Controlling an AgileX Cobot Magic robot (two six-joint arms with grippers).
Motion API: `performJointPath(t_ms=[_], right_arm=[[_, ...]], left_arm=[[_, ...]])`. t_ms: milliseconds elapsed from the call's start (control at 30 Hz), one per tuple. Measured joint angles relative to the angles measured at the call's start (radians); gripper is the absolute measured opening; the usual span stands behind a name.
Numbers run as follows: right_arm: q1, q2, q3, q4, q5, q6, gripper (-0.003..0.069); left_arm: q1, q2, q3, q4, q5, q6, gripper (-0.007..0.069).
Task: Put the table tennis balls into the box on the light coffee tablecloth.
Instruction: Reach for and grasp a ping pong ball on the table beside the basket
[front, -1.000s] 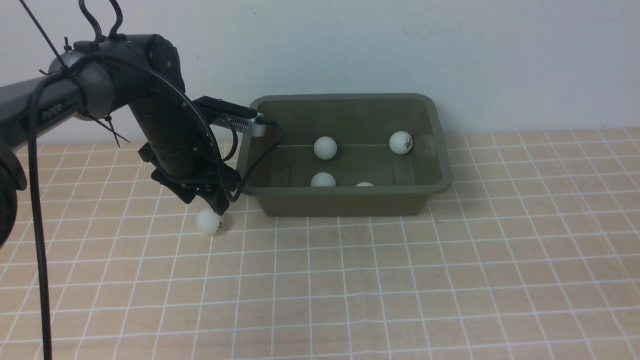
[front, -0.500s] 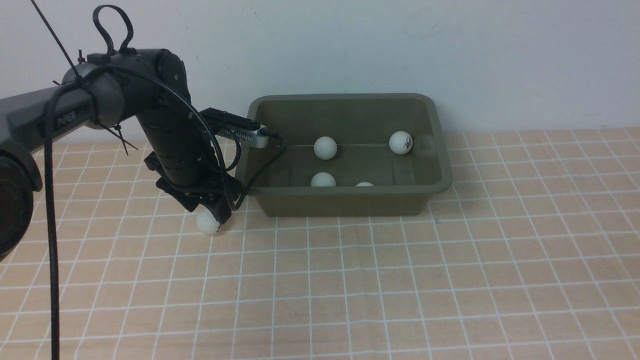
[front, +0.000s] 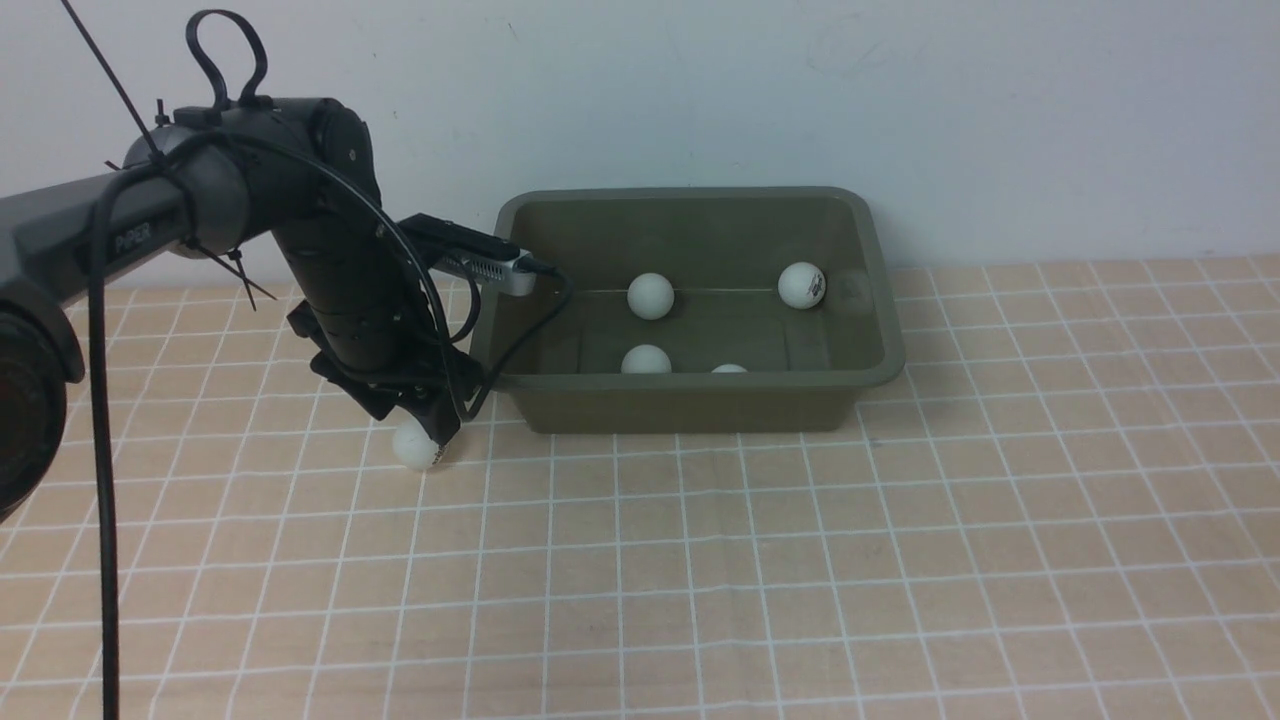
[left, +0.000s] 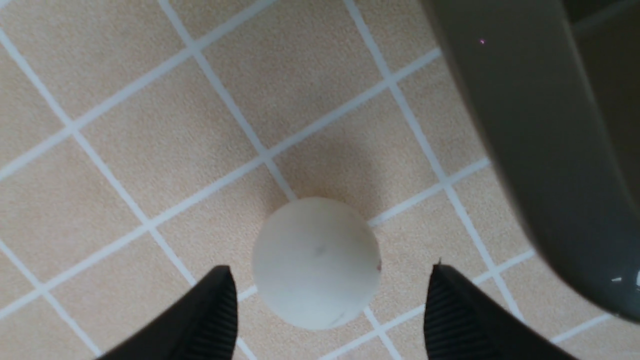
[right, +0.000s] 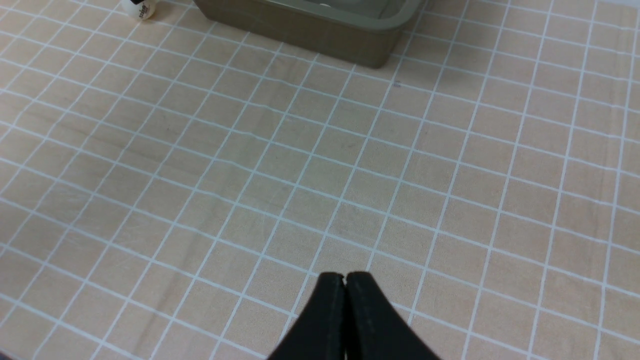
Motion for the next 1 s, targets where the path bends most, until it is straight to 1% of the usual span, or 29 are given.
performJointPath(t_ms=[1000], right_arm=[[0.000, 0.000, 0.000, 0.000, 0.000, 0.000, -0.0018]], left_arm=[[0.000, 0.000, 0.000, 0.004, -0.010, 0.000, 0.0413]])
